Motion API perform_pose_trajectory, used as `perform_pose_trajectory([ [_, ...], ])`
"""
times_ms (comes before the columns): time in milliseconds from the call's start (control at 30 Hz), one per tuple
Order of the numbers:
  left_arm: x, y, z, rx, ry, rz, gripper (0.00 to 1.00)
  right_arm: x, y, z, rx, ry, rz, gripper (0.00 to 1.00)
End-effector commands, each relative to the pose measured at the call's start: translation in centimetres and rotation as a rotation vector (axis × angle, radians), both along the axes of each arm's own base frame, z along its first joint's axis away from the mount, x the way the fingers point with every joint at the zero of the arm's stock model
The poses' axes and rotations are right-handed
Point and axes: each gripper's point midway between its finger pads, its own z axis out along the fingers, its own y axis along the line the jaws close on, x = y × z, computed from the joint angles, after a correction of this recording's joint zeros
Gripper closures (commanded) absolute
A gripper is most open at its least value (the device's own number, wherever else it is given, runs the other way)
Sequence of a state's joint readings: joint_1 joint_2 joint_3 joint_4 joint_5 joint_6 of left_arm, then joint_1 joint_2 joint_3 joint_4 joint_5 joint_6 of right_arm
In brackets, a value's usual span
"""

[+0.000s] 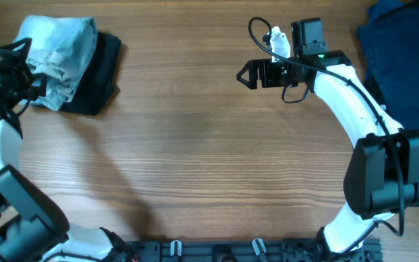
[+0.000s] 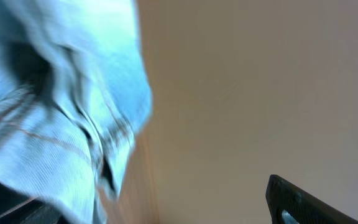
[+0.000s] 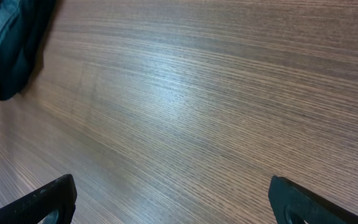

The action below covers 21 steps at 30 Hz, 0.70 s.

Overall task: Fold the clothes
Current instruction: 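Lower the jeans onto the black garment stack with the left gripper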

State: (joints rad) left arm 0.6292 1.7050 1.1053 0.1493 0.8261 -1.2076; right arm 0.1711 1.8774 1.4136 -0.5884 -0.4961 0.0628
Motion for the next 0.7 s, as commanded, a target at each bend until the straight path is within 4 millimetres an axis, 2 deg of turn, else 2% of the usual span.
perform_pose_trajectory([
  [0, -2.4, -3.3, 4.7, -0.049, -0.125, -0.220, 0.10, 0.1, -0.1, 0.7, 0.006, -0.011, -0.019, 0.00],
  [67, -3.2, -4.6, 6.4, -0.039, -0.167, -0.282, 0.10, 0.1, -0.1, 0.7, 0.006, -0.011, -0.019, 0.00],
  [233, -4.2, -7.2, 9.4, 0.085, -0.267, -0.379, 0.13, 0.2, -0.1, 0.8, 0.018, 0.000, -0.036, 0.00],
  [267, -4.1, -6.9, 10.5, 0.183, -0.312, -0.353, 0.18, 0.1, -0.1, 0.8, 0.018, 0.001, -0.035, 0.00],
  [367, -2.5, -5.6, 10.4, 0.340, -0.322, -0.244, 0.34, 0.2, 0.0, 0.8, 0.019, 0.001, -0.035, 0.00],
  [433, -0.9, -4.6, 9.5, 0.474, -0.292, -0.148, 0.66, 0.2, 0.0, 0.8, 0.019, 0.002, -0.036, 0.00],
  [500, 1.1, -3.3, 8.2, 0.679, -0.228, -0.018, 0.85, 0.1, -0.1, 0.7, 0.019, 0.005, -0.036, 0.00],
  [567, 2.6, -2.9, 7.4, 0.881, -0.183, 0.052, 0.90, 0.0, -0.1, 0.7, 0.018, 0.007, -0.036, 0.00],
  [600, 3.5, -3.0, 7.0, 0.981, -0.161, 0.081, 0.96, 0.0, -0.1, 0.7, 0.018, 0.007, -0.036, 0.00],
  [667, 5.0, -3.4, 6.5, 1.120, -0.139, 0.132, 0.96, 0.1, -0.1, 0.7, 0.019, 0.006, -0.037, 0.00],
])
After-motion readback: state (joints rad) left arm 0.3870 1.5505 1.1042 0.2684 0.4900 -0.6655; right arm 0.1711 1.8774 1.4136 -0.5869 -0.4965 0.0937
